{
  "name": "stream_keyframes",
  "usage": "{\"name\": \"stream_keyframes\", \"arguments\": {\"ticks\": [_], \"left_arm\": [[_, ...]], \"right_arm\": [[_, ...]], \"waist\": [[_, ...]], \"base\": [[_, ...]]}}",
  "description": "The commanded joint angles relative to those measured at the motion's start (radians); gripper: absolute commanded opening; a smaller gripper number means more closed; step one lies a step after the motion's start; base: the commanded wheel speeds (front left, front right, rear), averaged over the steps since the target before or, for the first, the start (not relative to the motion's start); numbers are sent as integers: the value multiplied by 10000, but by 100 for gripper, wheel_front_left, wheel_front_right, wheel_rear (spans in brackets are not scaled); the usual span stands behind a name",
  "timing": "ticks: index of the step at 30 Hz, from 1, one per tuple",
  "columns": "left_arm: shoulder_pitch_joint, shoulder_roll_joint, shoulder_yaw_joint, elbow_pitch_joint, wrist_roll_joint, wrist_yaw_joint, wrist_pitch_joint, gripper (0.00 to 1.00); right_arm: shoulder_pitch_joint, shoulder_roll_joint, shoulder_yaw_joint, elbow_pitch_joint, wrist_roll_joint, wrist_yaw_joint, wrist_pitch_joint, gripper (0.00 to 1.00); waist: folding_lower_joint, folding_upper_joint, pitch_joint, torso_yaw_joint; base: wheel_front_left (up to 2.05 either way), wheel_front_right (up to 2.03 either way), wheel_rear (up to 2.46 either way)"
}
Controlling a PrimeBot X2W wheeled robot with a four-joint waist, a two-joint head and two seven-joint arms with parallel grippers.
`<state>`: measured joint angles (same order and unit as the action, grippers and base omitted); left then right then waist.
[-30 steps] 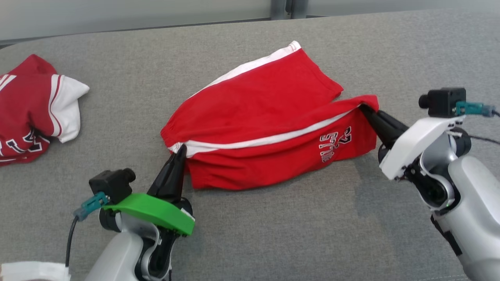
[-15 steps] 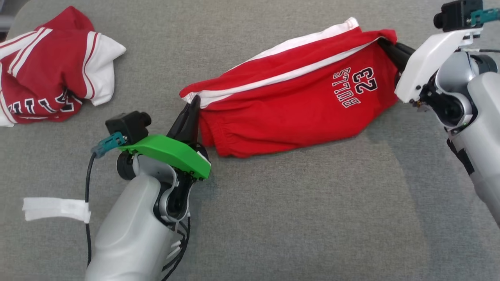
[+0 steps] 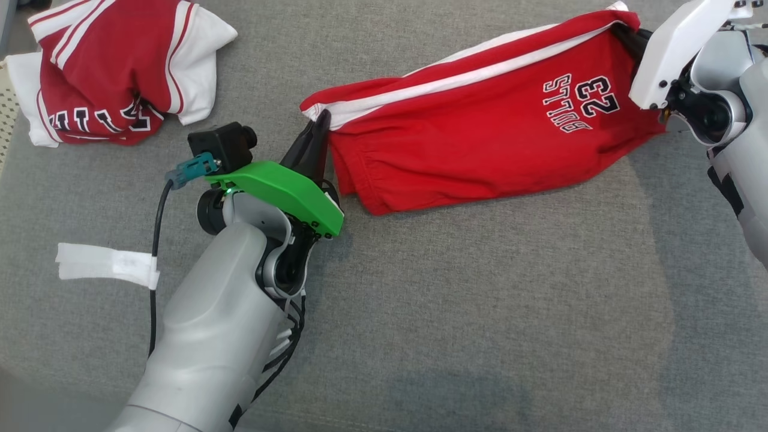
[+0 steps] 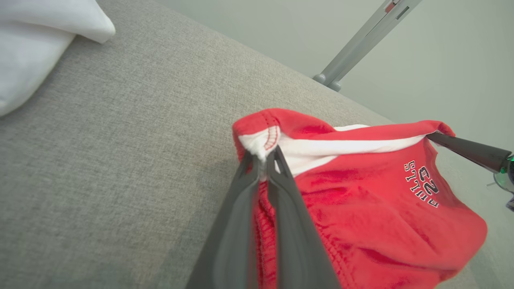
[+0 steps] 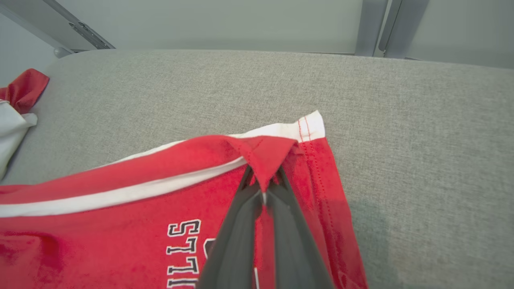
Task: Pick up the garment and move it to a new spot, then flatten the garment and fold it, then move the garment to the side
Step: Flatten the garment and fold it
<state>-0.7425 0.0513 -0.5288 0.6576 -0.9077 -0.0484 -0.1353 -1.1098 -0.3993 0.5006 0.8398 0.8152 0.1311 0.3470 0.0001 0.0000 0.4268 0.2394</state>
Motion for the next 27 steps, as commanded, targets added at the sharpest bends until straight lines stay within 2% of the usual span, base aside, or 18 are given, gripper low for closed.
{"name": "stream_keyframes", "arguments": {"ticks": [1,2,4,5,6,7,8,9,18,27], "left_arm": [[-258,9,-81,93,-128,10,-87,0],[-323,7,-175,128,-190,20,-91,0],[-430,6,-411,134,-415,62,-140,36],[-474,7,-520,123,-514,71,-163,39],[-514,6,-642,117,-606,104,-186,44],[-550,4,-769,112,-670,132,-189,58],[-573,3,-869,106,-717,152,-235,91],[-590,6,-968,101,-765,175,-258,100],[-552,22,-1524,-70,-630,294,-538,100],[392,773,-1541,-1066,37,598,-1117,100]], "right_arm": [[-221,-71,38,202,17,-7,-174,0],[-320,-66,86,375,-39,-7,-277,4],[-489,-6,206,669,-83,-7,-452,36],[-562,20,254,802,-90,-7,-537,50],[-651,33,298,919,-85,-7,-676,69],[-739,45,324,1034,-98,-6,-843,91],[-796,53,355,1145,-141,-7,-1024,100],[-841,76,385,1268,-166,-6,-1192,100],[-1114,147,716,1923,46,-6,-1996,100],[-569,-270,1498,1427,551,-6,-1908,100]], "waist": [[-1,0,106,109],[-1,0,125,121],[-1,0,156,136],[-1,0,166,140],[-1,0,177,146],[-1,0,187,153],[-1,0,195,158],[-1,0,202,161],[-1,0,147,136],[-1,0,-307,-109]], "base": [[0,0,0],[0,0,0],[0,0,0],[0,0,0],[0,0,0],[0,0,0],[0,0,0],[0,0,0],[0,0,0],[0,0,0]]}}
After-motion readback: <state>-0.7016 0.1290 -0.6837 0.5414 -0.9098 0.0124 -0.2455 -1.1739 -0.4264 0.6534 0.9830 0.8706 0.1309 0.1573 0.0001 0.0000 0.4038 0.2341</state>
